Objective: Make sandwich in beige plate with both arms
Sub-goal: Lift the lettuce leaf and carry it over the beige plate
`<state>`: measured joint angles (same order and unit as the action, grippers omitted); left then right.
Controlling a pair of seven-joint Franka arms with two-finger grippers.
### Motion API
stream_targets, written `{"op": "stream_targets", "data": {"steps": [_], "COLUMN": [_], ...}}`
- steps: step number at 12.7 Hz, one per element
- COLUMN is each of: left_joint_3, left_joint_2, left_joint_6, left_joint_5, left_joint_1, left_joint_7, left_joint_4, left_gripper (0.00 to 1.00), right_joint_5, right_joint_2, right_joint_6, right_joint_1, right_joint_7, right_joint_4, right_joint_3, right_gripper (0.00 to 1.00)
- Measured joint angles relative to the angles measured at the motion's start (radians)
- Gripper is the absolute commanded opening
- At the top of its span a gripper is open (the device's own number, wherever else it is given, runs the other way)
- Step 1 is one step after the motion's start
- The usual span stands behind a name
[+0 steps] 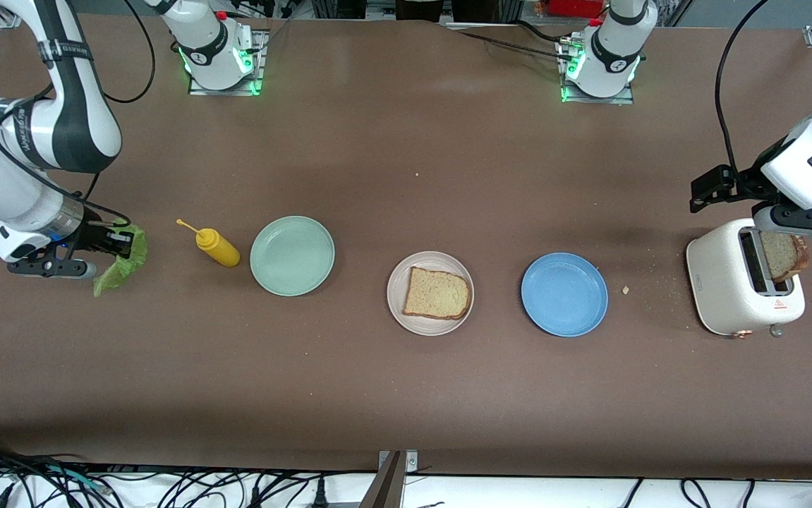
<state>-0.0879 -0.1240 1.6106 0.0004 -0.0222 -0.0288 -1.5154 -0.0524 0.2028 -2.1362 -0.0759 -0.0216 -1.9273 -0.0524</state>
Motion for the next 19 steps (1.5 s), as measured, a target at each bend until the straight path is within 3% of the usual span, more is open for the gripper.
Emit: {"op": "stream_targets", "data": {"steps": [5,10,15,19], "left_joint_3": [0.000,0.000,0.000,0.000], "left_joint_2": [0.000,0.000,0.000,0.000], "left_joint_6": [0.000,0.000,0.000,0.000], "left_joint_5": [0.000,0.000,0.001,0.006], "left_joint_1": [0.000,0.000,0.000,0.000], "left_joint_7": [0.000,0.000,0.000,0.000], "left_joint_4": [0.000,0.000,0.000,0.000], "left_gripper": [1.00,1.00,1.00,1.00], "right_joint_5": [0.005,0.024,0.114,0.177], "right_joint_2": [-0.016,-0.016,0.002,0.080], "right_joint_6": [0.204,0.244,0.161,-0.007], "right_joint_1": [0.016,0.074,0.139,0.215], "right_joint_7": [-0.006,-0.133,-0.189,-0.215], "right_joint_4": [0.155,0.221,0.221,0.220], "right_joint_3": [-0.068,-0.164,-0.204,-0.207], "right_gripper": [0.00,0.00,0.00,0.00]}}
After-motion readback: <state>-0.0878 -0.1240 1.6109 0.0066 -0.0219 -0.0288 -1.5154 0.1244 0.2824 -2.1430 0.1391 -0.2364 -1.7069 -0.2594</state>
